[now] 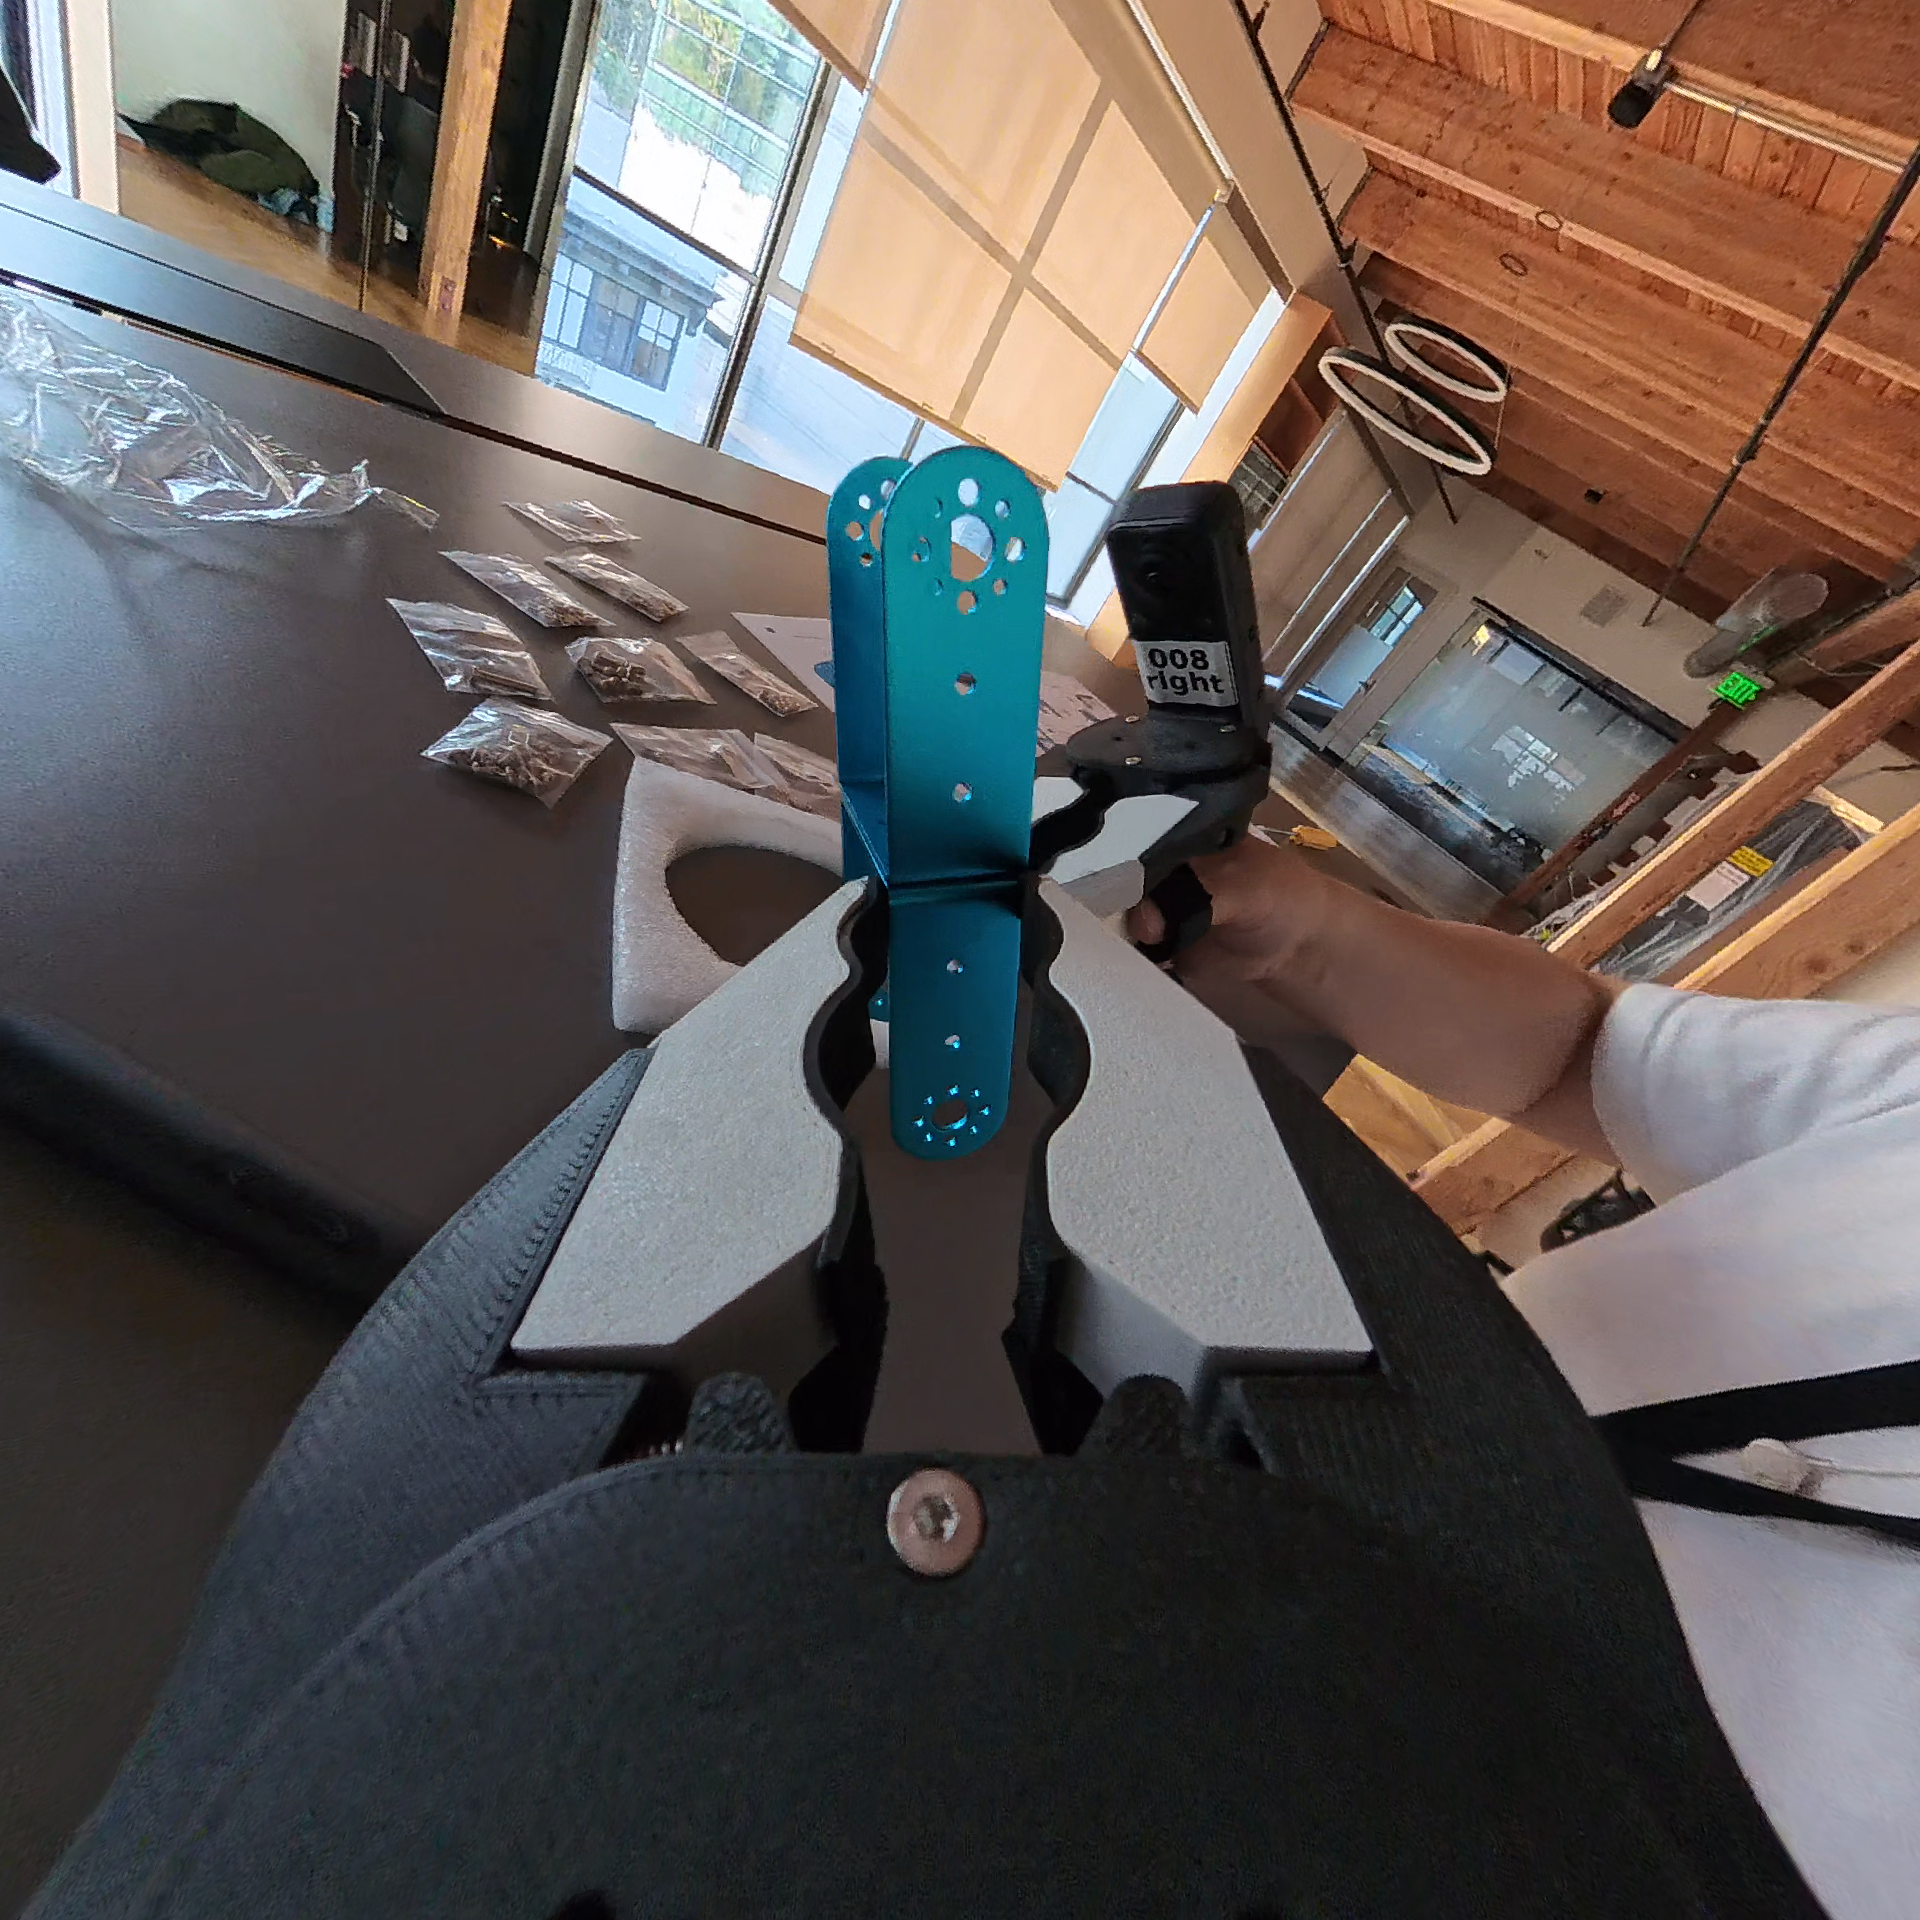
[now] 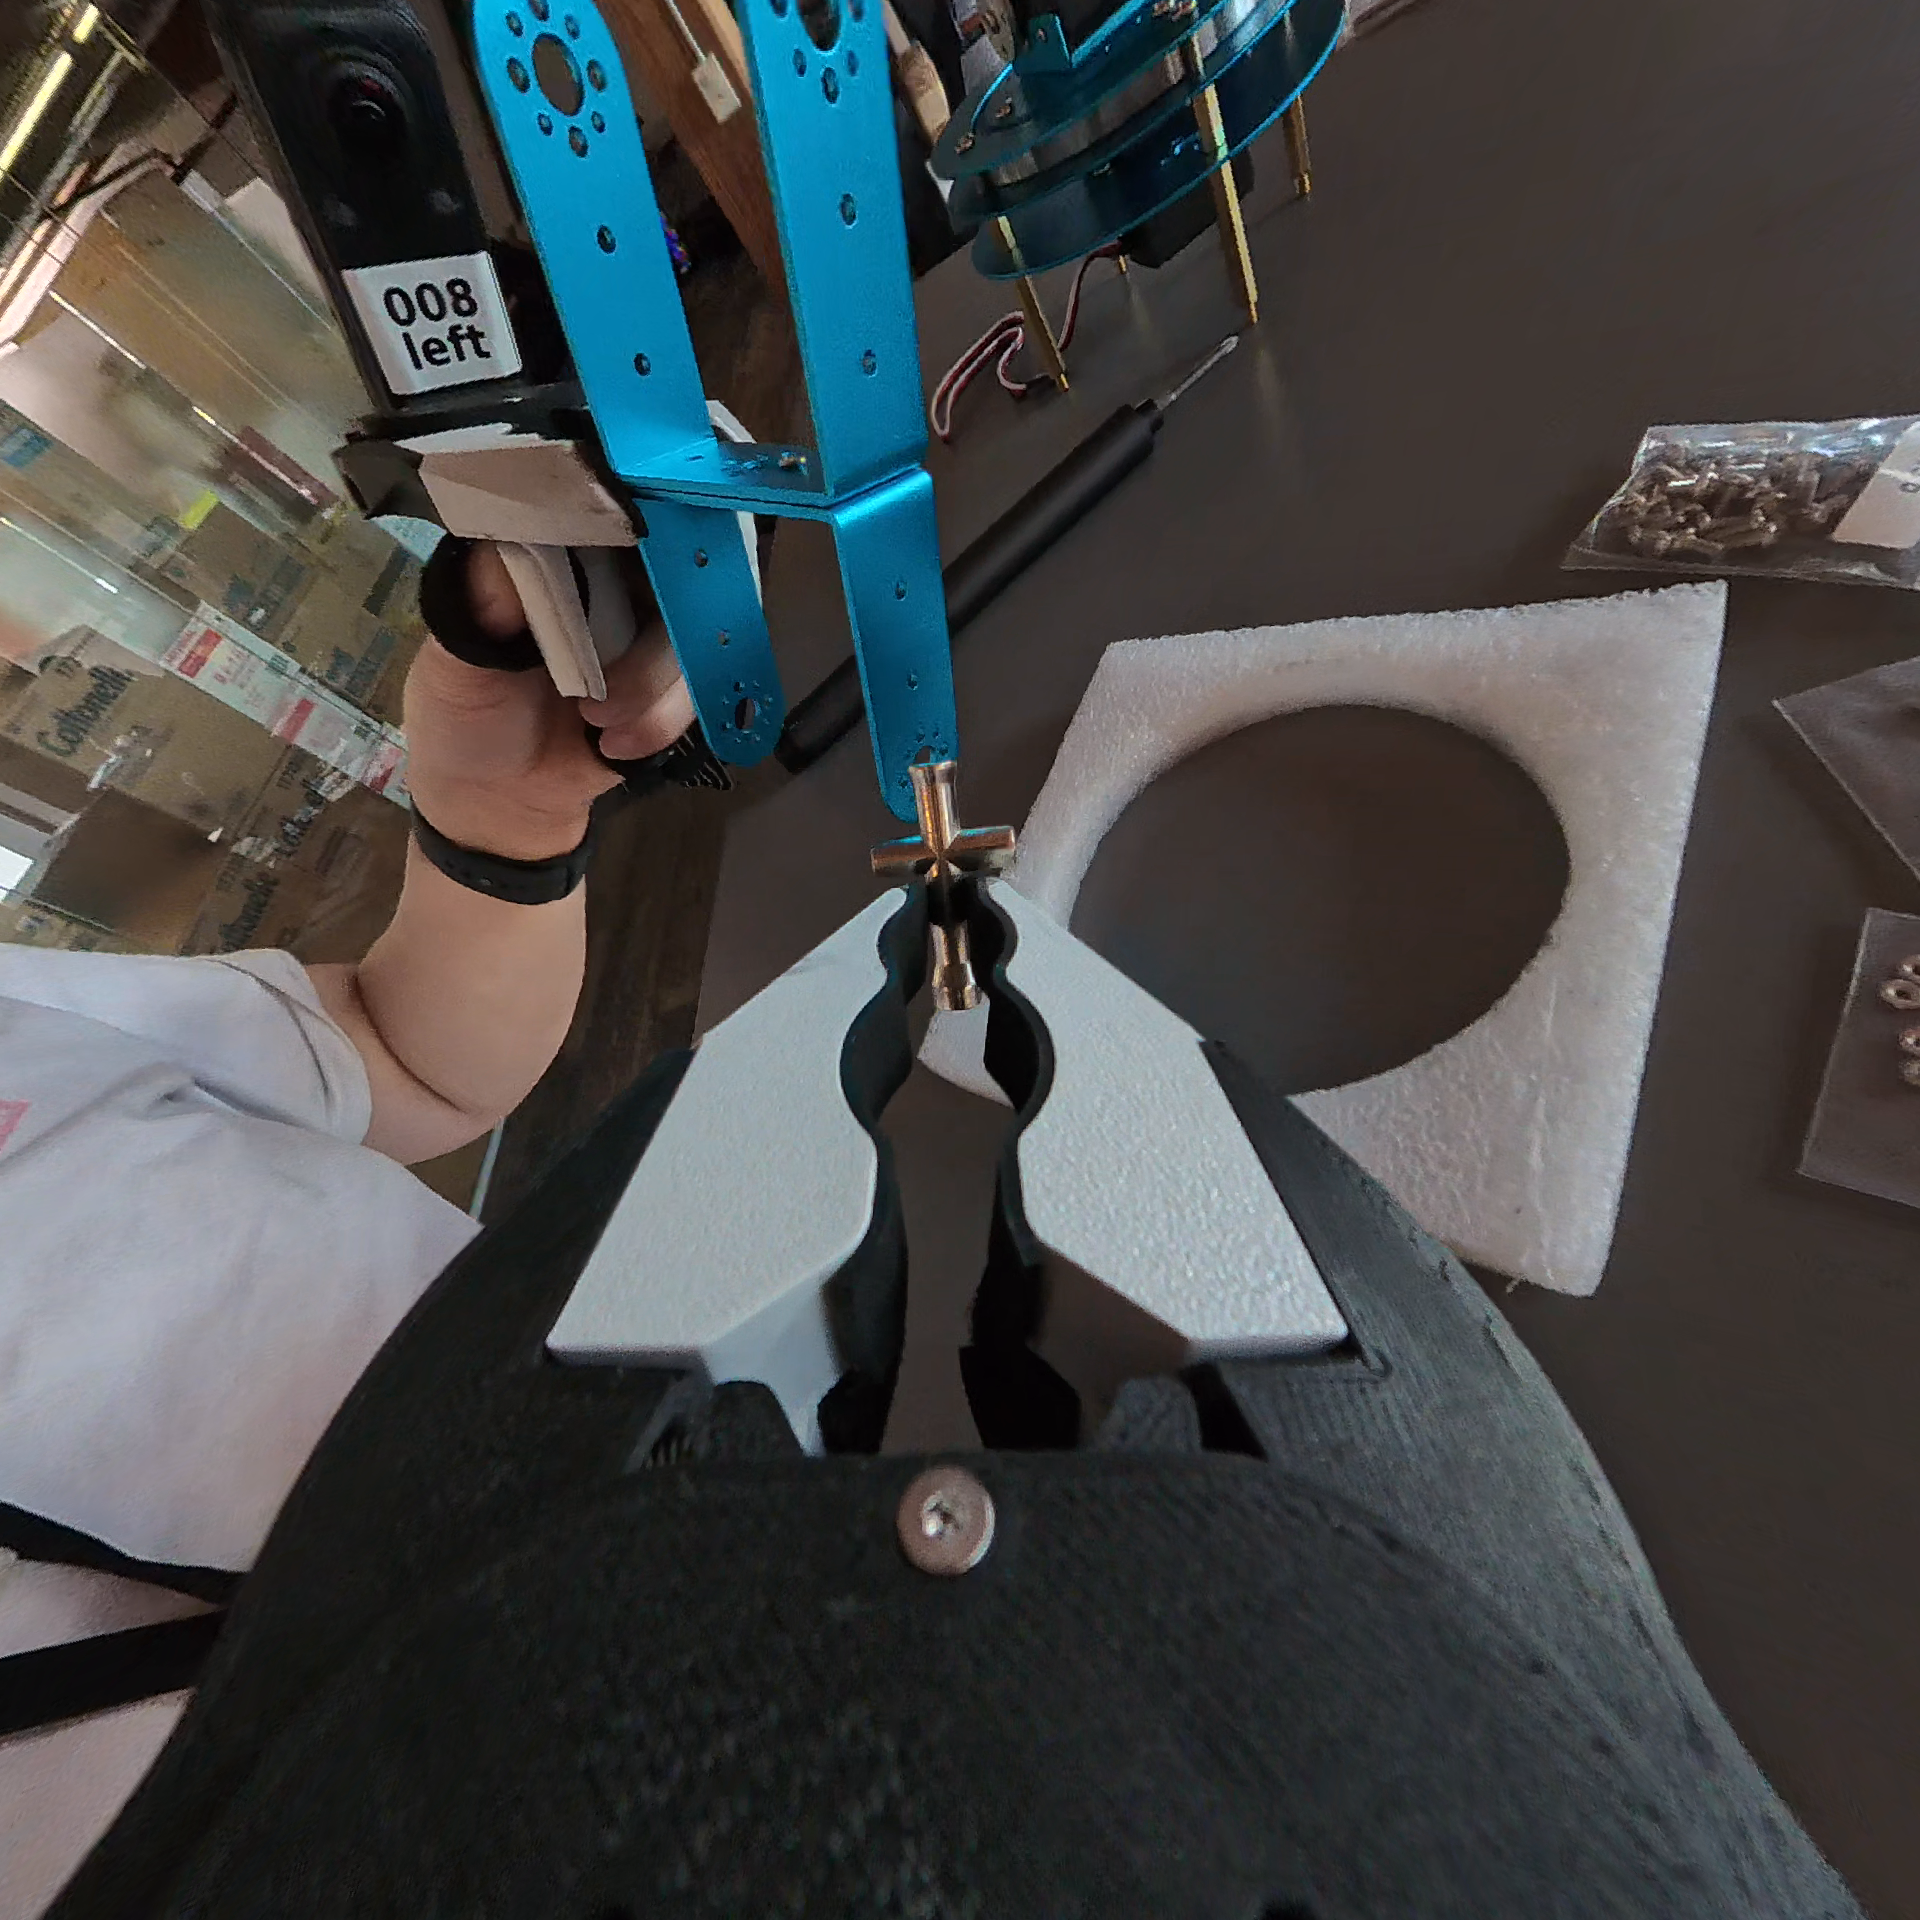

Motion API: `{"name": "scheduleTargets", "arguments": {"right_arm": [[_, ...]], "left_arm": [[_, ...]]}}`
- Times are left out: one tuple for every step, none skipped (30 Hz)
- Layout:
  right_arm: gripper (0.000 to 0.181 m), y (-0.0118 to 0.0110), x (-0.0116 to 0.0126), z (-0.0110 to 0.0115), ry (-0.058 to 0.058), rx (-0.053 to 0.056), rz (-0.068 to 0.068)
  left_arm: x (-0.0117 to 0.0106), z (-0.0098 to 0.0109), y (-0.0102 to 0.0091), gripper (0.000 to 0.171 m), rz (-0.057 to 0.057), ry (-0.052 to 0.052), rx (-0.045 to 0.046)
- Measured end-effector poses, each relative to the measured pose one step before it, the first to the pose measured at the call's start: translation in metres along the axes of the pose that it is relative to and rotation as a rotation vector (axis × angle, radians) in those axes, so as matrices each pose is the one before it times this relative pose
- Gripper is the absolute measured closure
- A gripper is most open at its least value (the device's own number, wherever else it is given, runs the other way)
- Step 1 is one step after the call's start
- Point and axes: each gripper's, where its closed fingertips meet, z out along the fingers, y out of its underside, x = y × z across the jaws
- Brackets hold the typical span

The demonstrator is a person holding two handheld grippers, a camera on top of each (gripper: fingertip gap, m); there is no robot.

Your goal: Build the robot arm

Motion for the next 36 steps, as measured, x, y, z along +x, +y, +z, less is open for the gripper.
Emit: {"name": "scheduleTargets", "arguments": {"right_arm": [[0.175,-0.00047,0.00005,0.00011,0.0050,-0.0009,-0.0199],[0.174,-0.00092,-0.00101,0.00033,-0.0016,0.0042,-0.0238],[0.175,0.00011,-0.00031,0.00038,0.0016,-0.0022,-0.0123],[0.174,0.00010,-0.00066,0.00032,-0.0013,-0.0020,-0.0097],[0.174,-0.00014,-0.00026,0.00020,0.0007,-0.0013,-0.0126],[0.174,0.00001,0.00020,0.00002,0.0049,-0.0031,-0.0146],[0.174,-0.00010,0.00055,0.00007,0.0074,-0.0023,-0.0157],[0.174,0.00085,-0.00037,0.00034,0.0021,-0.0082,-0.0161],[0.174,0.00206,-0.00036,0.00040,0.0019,-0.0160,-0.0116],[0.174,0.00282,0.00042,0.00050,0.0081,-0.0194,-0.0112],[0.174,0.00311,0.00066,0.00048,0.0098,-0.0208,-0.0105],[0.174,0.00137,-0.00008,0.00025,0.0063,-0.0084,-0.0085],[0.174,-0.00015,-0.00018,-0.00032,0.0047,0.0016,-0.0079],[0.173,0.00057,-0.00033,-0.00030,-0.0008,-0.0030,-0.0051],[0.173,0.00045,-0.00035,-0.00064,-0.0051,-0.0010,0.0033],[0.173,0.00063,-0.00010,-0.00108,-0.0081,0.0000,0.0130],[0.173,0.00097,-0.00067,-0.00143,-0.0138,-0.0009,0.0182],[0.173,0.00135,-0.00060,-0.00198,-0.0129,-0.0018,0.0138],[0.173,0.00092,-0.00003,-0.00218,-0.0063,0.0020,0.0078],[0.173,0.00097,0.00049,-0.00198,0.0006,0.0005,0.0028],[0.173,0.00077,0.00035,-0.00145,0.0015,-0.0011,-0.0024],[0.173,0.00071,-0.00016,-0.00095,-0.0006,-0.0035,-0.0051],[0.173,0.00079,-0.00024,-0.00066,0.0006,-0.0046,-0.0091],[0.173,0.00066,0.00008,-0.00062,0.0037,-0.0047,-0.0080],[0.173,0.00063,0.00005,-0.00088,0.0033,-0.0057,-0.0036],[0.173,0.00112,-0.00035,-0.00115,0.0004,-0.0069,-0.0067],[0.173,0.00094,0.00004,-0.00151,0.0022,-0.0033,-0.0083],[0.173,0.00086,0.00091,-0.00209,0.0065,0.0014,-0.0061],[0.173,0.00108,0.00069,-0.00206,0.0021,0.0019,0.0033],[0.173,0.00156,-0.00012,-0.00207,-0.0047,-0.0001,0.0044],[0.173,0.00163,0.00012,-0.00214,-0.0020,-0.0014,0.0012],[0.173,0.00133,0.00068,-0.00213,0.0018,0.0006,0.0004],[0.174,0.00081,0.00059,-0.00176,0.0023,0.0020,0.0000],[0.174,0.00029,0.00041,-0.00105,0.0033,0.0028,-0.0023],[0.174,-0.00006,0.00027,-0.00039,0.0058,0.0012,-0.0078],[0.174,0.00001,0.00017,0.00036,0.0070,-0.0006,-0.0110]], "left_arm": [[0.00021,0.00248,-0.00064,0.148,-0.0075,0.0077,0.00312],[-0.00038,0.00264,-0.00044,0.148,-0.0055,0.0037,0.00139],[-0.00084,0.00259,0.00000,0.148,-0.0013,-0.0013,-0.00050],[-0.00079,0.00246,-0.00014,0.148,0.0012,-0.0021,0.00111],[-0.00054,0.00213,0.00000,0.147,0.0001,-0.0010,0.00033],[-0.00019,0.00187,0.00031,0.147,-0.0006,-0.0005,-0.00010],[0.00034,0.00164,0.00044,0.148,-0.0002,0.0016,-0.00078],[0.00106,0.00162,0.00097,0.147,-0.0015,0.0043,-0.00275],[0.00083,0.00138,0.00123,0.147,-0.0007,0.0015,-0.00287],[0.00028,0.00112,0.00138,0.147,0.0024,-0.0044,-0.00350],[0.00013,0.00100,0.00126,0.147,0.0029,-0.0069,-0.00338],[0.00026,0.00073,0.00070,0.147,0.0015,-0.0069,-0.00078],[0.00083,0.00053,-0.00023,0.147,0.0014,-0.0048,0.00215],[0.00115,0.00040,-0.00065,0.148,0.0008,-0.0019,0.00304],[0.00151,0.00073,-0.00080,0.148,0.0015,0.0001,0.00283],[0.00140,0.00098,-0.00031,0.148,0.0020,0.0005,0.00024],[0.00158,0.00127,0.00012,0.148,0.0004,0.0018,-0.00096],[0.00158,0.00140,0.00030,0.148,-0.0019,0.0040,-0.00087],[0.00114,0.00127,0.00049,0.147,-0.0011,0.0031,-0.00070],[0.00045,0.00097,0.00056,0.147,0.0007,0.0001,-0.00086],[0.00022,0.00066,0.00044,0.147,-0.0008,0.0003,0.00031],[0.00049,0.00043,0.00017,0.148,-0.0039,0.0033,0.00260],[0.00070,0.00031,-0.00005,0.148,-0.0040,0.0039,0.00391],[0.00035,0.00019,-0.00005,0.148,-0.0009,0.0006,0.00288],[0.00019,0.00030,0.00026,0.147,0.0011,-0.0005,-0.00063],[0.00042,0.00036,0.00021,0.147,0.0007,0.0003,-0.00159],[0.00066,0.00043,-0.00010,0.147,0.0005,0.0011,0.00031],[0.00086,0.00063,0.00014,0.147,0.0007,0.0020,-0.00117],[0.00111,0.00073,0.00032,0.147,0.0011,0.0020,-0.00222],[0.00142,0.00087,0.00019,0.147,0.0016,0.0023,-0.00005],[0.00151,0.00104,0.00021,0.148,0.0009,0.0030,0.00032],[0.00129,0.00134,0.00040,0.147,0.0006,0.0030,-0.00120],[0.00124,0.00149,0.00056,0.148,0.0006,0.0024,-0.00231],[0.00085,0.00145,0.00059,0.148,0.0005,0.0020,-0.00228],[0.00061,0.00126,0.00022,0.148,0.0009,0.0009,-0.00142],[0.00033,0.00084,-0.00002,0.148,0.0011,-0.0001,-0.00002]]}}
